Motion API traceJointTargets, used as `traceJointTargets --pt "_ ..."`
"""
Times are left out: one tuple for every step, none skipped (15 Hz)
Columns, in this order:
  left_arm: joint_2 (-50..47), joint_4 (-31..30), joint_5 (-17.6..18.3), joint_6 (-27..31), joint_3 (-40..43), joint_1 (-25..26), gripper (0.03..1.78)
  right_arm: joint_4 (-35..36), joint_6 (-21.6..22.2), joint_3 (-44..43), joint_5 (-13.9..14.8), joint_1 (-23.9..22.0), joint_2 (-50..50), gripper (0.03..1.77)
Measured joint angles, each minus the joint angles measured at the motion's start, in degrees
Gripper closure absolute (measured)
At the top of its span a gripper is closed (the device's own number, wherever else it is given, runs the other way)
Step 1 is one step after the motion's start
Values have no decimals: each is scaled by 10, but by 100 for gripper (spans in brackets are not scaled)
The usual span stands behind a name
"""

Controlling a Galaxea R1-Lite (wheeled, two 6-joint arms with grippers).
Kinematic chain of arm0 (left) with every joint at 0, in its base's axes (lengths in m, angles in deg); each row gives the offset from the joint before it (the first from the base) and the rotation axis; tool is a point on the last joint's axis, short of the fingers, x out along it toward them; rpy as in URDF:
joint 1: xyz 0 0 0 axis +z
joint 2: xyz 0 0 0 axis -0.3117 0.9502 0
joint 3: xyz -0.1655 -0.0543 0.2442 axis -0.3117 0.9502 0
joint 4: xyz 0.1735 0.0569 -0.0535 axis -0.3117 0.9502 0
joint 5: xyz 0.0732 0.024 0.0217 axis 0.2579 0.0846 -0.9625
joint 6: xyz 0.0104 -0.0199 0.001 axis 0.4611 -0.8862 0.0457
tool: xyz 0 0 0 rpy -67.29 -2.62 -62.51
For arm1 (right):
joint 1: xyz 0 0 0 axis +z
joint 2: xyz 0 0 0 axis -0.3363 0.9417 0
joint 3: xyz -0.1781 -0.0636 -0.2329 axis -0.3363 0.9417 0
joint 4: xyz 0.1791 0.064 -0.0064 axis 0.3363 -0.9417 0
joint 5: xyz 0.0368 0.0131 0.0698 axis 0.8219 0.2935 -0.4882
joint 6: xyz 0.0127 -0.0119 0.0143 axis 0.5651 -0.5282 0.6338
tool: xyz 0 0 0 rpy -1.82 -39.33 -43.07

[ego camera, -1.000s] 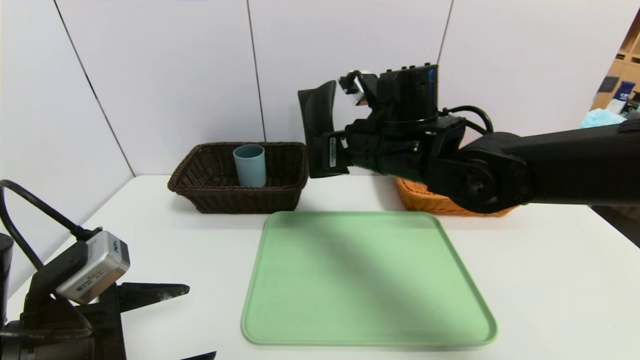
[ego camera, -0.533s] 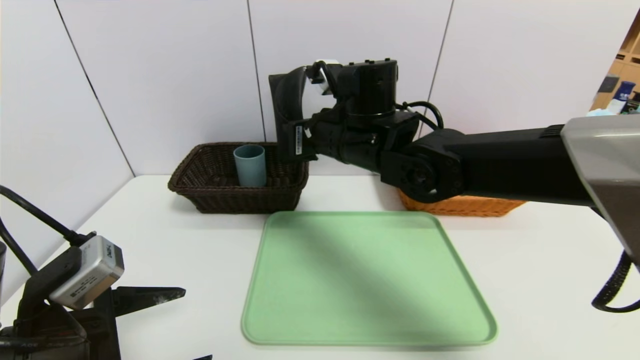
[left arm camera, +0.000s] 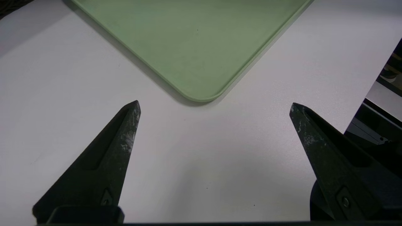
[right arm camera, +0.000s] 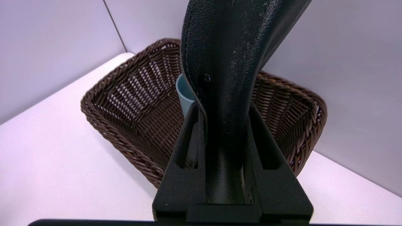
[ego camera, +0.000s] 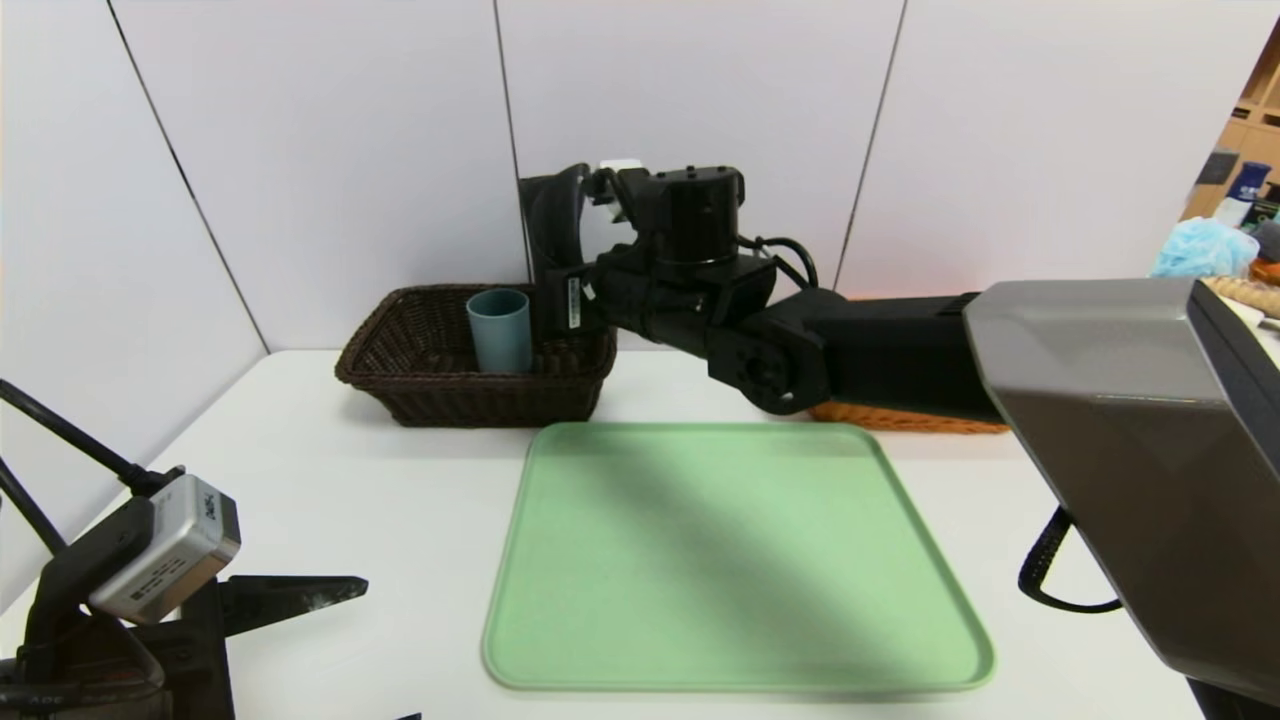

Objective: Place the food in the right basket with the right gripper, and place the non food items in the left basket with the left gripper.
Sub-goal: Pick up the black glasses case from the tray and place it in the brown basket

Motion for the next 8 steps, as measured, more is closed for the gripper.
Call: traceJointTargets --pt "-1 0 0 0 0 0 12 1 0 -1 -8 1 8 145" --pt "-2 0 0 0 0 0 12 2 -1 -1 -12 1 14 145" --pt "-3 0 0 0 0 0 12 2 -1 -2 -20 1 19 145" --pt "-4 0 0 0 0 0 12 2 -1 -2 -35 1 22 145" --pt "-5 0 0 0 2 0 12 2 -1 -2 -50 1 26 145" --pt "-6 0 0 0 3 0 12 3 -1 -3 -58 0 29 145" --pt "-8 0 0 -1 3 0 12 3 -1 -3 -60 0 31 145" --pt "-10 -1 0 -3 5 0 12 2 -2 -3 -61 0 33 145"
